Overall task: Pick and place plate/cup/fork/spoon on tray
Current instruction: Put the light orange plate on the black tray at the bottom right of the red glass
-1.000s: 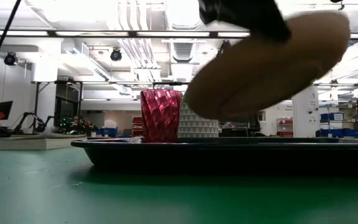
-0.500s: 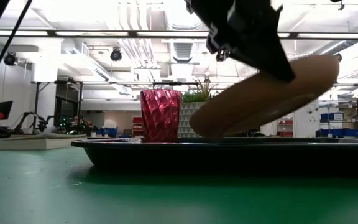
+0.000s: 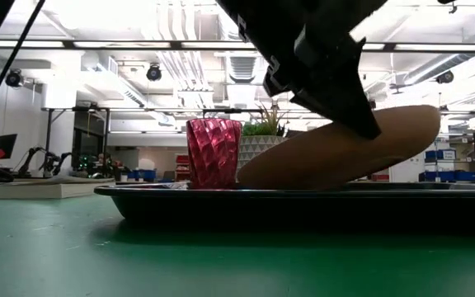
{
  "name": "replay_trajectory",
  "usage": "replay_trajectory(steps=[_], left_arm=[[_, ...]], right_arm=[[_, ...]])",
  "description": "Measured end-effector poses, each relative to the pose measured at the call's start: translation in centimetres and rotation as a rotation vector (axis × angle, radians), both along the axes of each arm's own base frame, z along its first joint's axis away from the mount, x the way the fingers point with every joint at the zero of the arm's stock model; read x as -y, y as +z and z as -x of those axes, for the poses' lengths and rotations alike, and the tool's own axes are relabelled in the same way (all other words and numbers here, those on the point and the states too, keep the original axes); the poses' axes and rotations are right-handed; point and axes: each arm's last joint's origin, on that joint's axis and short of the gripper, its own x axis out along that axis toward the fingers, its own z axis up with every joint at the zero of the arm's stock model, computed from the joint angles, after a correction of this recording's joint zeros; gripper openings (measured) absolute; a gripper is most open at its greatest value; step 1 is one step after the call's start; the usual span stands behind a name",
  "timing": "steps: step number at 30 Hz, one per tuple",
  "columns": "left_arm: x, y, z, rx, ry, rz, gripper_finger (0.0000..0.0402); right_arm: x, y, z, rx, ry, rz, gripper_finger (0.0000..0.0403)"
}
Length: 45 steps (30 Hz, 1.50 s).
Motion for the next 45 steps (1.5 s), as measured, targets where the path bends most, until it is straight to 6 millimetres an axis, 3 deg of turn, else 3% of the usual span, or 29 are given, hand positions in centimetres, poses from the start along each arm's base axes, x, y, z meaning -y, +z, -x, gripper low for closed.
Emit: replay_trajectory(steps=[30,39,45], left_arm=[[-0.7,-1.2,-0.2,0.019,0.007,0.154,0.0002],[-0.7,-1.2,-0.2,0.009,0.008,0.198,0.0065],[-1.4,-1.5,-0.3,-0.021,0.015,0.233,0.0074]], right_arm=[[0.0,0.0,0.0,-0.019,0.018,-0.024,0.0036],[0.0,0.0,0.0,-0.019,0.018,-0.024,0.0036],[0.0,0.0,0.0,-0.019,0.018,-0.024,0.0036]])
